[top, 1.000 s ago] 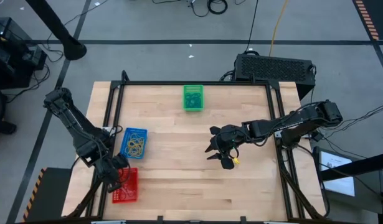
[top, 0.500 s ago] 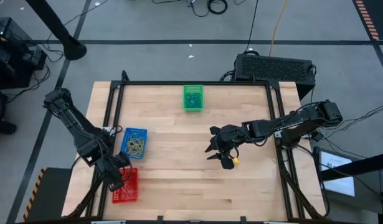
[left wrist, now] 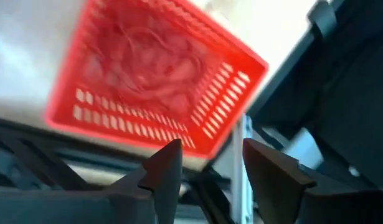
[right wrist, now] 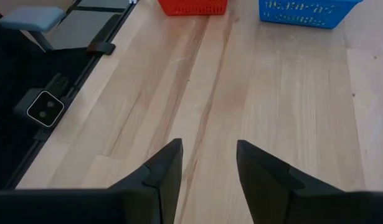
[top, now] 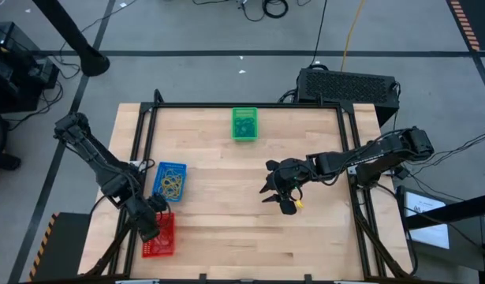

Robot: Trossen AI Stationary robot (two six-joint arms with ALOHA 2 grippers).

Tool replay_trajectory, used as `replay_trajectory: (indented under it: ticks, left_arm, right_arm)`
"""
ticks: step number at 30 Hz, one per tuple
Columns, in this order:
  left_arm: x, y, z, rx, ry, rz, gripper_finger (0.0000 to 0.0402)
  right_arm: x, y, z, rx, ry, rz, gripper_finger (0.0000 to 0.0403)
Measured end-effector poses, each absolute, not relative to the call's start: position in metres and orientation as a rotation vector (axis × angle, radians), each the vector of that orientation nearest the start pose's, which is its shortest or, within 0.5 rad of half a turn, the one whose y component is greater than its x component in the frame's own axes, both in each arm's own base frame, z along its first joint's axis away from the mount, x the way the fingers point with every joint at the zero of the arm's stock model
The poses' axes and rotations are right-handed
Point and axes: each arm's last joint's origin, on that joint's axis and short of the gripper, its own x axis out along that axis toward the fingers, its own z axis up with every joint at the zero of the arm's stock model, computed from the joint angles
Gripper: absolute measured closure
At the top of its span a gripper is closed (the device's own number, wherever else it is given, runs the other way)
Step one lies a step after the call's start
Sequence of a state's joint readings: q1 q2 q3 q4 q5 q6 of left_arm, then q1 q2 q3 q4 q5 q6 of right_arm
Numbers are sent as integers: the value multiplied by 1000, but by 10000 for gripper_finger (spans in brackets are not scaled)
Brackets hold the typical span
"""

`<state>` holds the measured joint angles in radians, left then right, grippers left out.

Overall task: Sort rubber bands into baskets
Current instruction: Return to Home Position

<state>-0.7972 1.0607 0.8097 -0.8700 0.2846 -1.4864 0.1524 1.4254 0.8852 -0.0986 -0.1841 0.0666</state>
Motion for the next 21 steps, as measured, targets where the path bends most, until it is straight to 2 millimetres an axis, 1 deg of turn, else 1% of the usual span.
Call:
replay_trajectory:
  ticks: [4,6,9,12,15,18,21]
  left_arm:
    - [129,-136,247,-935,1568,4,226]
    - [131,-132,248,-897,1535,-26,226]
    - [138,-125,248,-794,1431,-57,226]
    - [149,-114,248,-625,1286,-97,226]
    - [165,-103,252,-395,1066,-90,226]
    - [181,-92,259,-171,861,-75,226]
    - [197,-82,269,-5,692,-82,226]
  right_arm:
    - [296,51,233,74,652,303,259]
    - [296,51,233,77,653,302,259]
    - [296,51,233,101,650,294,259]
    - [296,51,234,114,646,290,259]
    - [296,51,234,115,646,290,259]
    - [296,51,234,115,647,289,259]
    - [296,51,234,116,647,289,259]
